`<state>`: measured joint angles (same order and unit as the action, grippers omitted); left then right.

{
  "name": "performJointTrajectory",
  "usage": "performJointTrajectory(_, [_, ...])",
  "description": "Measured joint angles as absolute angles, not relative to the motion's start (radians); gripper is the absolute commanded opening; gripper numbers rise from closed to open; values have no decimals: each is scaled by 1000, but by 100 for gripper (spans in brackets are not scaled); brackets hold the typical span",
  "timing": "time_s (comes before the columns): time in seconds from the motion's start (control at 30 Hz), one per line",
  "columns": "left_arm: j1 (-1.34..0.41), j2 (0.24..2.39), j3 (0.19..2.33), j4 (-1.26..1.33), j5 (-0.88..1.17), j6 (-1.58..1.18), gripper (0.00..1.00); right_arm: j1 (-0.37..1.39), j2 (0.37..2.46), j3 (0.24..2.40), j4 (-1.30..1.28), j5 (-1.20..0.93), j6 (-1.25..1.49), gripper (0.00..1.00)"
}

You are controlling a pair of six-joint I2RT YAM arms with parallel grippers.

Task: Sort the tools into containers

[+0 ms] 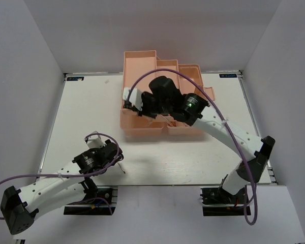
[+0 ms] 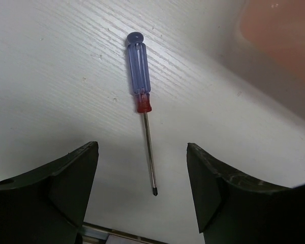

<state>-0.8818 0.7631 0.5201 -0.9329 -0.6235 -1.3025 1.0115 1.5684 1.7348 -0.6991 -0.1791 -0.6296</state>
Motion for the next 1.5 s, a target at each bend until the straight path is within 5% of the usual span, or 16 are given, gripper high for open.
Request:
performJointTrajectory(0.23, [-882,829,520,-887,-624,-1303,80,919,1788,1859,-479,126,-545,0])
performJointTrajectory(0.27, [-882,843,520,-881,-624,-1303,80,907,1825,1868,-464,146,-540,37])
performJointTrajectory(0.3, [-882,855,520,-877,-626,-1303,80,894,1860,1875,-454,161,-529,59])
performJointTrajectory(0.37, [-882,883,520,-867,-628,-1303,78,872,1913,1876,-452,181,-510,79])
performJointTrajectory(0.47, [-881,933,520,-845,-632,-1306,70,849,1940,1875,-454,177,-487,79])
performJointTrajectory(0.57, [-877,990,520,-816,-632,-1305,63,830,1906,1875,-463,161,-447,61])
performJointTrajectory(0.67, [-869,1041,520,-788,-633,-1305,63,810,1835,1872,-480,133,-396,54])
performJointTrajectory(0.93, [-813,1210,513,-670,-644,-1253,60,713,1438,1631,-471,13,-297,54])
performJointTrajectory(1.03, [-789,1254,521,-633,-676,-1220,41,685,1325,1502,-467,-19,-283,54])
performJointTrajectory(1.2, [-761,1296,539,-576,-691,-1188,0,630,1246,1318,-494,-66,-253,63])
performJointTrajectory(1.23, [-761,1293,539,-575,-689,-1186,0,618,1235,1293,-506,-75,-245,71])
performJointTrajectory(1.27, [-760,1286,540,-578,-687,-1184,0,609,1225,1275,-519,-82,-239,90])
performJointTrajectory(1.37, [-765,1229,547,-649,-666,-1180,0,587,1196,1250,-554,-106,-234,90])
performJointTrajectory(1.43, [-772,1151,574,-720,-665,-1169,0,579,1172,1246,-579,-155,-246,72])
performJointTrajectory(1.47, [-775,1095,605,-756,-664,-1151,0,575,1158,1245,-599,-208,-268,34])
performJointTrajectory(1.5, [-775,1048,636,-773,-664,-1129,0,572,1145,1244,-625,-270,-292,21])
